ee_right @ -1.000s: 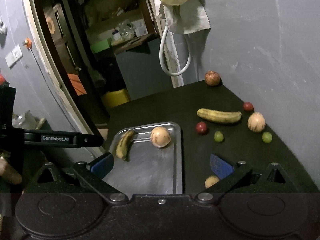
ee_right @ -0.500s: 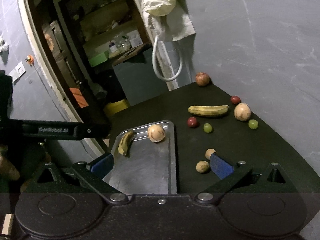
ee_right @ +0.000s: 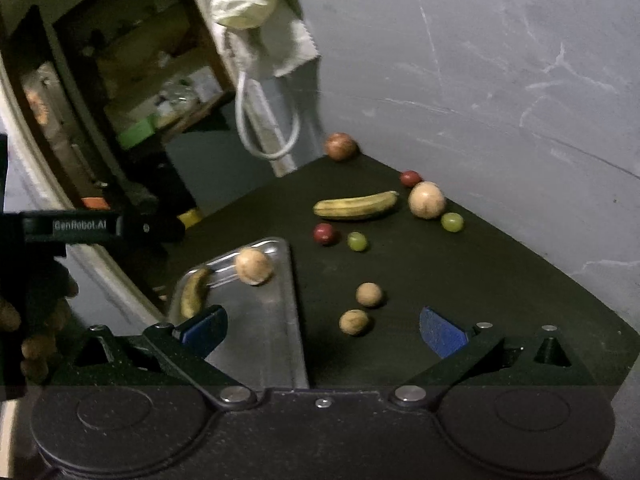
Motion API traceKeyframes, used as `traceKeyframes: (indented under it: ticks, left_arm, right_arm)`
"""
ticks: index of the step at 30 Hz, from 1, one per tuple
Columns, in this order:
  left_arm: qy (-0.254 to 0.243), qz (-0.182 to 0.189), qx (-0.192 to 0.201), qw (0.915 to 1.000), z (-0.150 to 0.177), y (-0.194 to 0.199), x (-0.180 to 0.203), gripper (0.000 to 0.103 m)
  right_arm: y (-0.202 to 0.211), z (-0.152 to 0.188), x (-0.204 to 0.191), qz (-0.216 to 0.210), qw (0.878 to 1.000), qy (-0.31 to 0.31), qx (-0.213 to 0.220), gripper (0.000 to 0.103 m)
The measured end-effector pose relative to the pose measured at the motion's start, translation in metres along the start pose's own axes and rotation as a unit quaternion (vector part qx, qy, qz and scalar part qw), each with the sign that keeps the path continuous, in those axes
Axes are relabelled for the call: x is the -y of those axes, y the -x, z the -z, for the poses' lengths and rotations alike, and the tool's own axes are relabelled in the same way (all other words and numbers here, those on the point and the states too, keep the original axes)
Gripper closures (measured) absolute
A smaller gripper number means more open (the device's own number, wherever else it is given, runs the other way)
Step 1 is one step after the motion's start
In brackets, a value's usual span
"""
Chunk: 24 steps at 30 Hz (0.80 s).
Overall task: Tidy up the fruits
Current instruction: 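Open both tools and lift them away from the tray, then grasp the red tomato with the left tool while the right tool grasps a small brown fruit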
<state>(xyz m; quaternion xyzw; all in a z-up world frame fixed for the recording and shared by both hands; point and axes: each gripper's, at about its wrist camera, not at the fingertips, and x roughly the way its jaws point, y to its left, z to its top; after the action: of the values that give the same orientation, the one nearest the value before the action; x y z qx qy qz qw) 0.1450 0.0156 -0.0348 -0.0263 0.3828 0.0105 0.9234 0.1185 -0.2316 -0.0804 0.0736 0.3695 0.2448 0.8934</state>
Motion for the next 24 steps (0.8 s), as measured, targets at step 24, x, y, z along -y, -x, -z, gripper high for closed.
traceKeyframes:
  ticks: [24]
  left_arm:
    - [-0.077,0.136,-0.078,0.9846,-0.029,-0.206,-0.006,0.025]
  right_arm:
    - [-0.158,-0.017,-0.017,0.148,0.987,0.0,-0.067,0.021]
